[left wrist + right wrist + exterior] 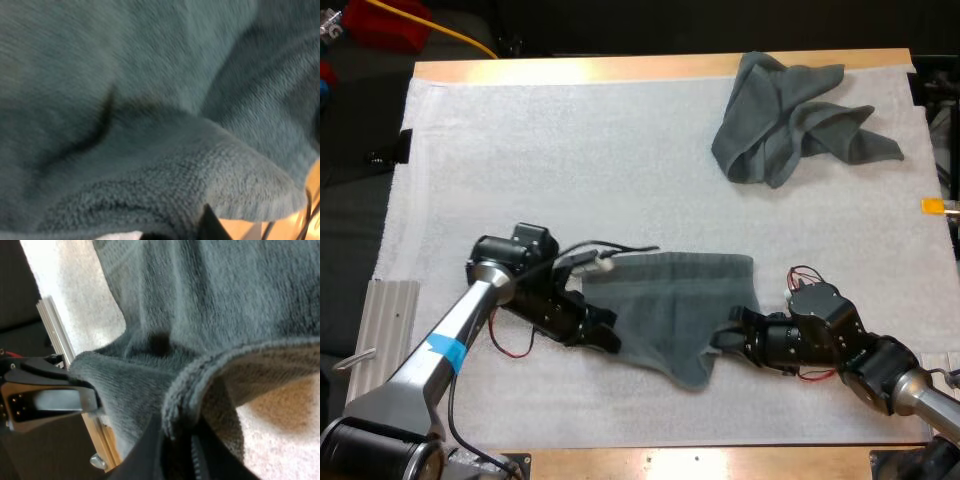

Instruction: Pick towel from pile, fold and stack

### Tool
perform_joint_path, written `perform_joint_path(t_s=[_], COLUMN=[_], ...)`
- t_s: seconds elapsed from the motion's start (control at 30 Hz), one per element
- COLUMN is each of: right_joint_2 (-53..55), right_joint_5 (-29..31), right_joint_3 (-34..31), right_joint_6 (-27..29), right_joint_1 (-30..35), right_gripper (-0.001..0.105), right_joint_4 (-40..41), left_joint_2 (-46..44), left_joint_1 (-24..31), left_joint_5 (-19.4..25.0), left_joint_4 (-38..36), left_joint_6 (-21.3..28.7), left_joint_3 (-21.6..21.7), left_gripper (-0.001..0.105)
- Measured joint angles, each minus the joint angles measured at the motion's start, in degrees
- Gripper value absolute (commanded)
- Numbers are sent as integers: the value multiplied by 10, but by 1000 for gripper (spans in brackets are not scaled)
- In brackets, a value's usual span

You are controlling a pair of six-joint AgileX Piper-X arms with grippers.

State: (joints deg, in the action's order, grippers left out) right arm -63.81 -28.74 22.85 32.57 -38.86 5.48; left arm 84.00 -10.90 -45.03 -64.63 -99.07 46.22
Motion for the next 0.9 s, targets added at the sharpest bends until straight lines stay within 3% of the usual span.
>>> perform_joint_path(t_s=[0.3,0.73,0.9], right_joint_2=[-13,-13,-13], right_joint_5=[70,89,90], right_joint_3=[0,0,0], right_joint_6=[0,-5,-5], right_joint_1=[4,98,116], right_gripper=[1,1,1], right_joint_4=[-19,-31,-31], left_joint_2=[0,1,1], left_joint_1=[40,55,55], left_joint_5=[0,0,26], left_joint_4=[38,168,181], left_joint_6=[-8,-88,-96], left_joint_3=[0,0,0], left_gripper=[0,0,0])
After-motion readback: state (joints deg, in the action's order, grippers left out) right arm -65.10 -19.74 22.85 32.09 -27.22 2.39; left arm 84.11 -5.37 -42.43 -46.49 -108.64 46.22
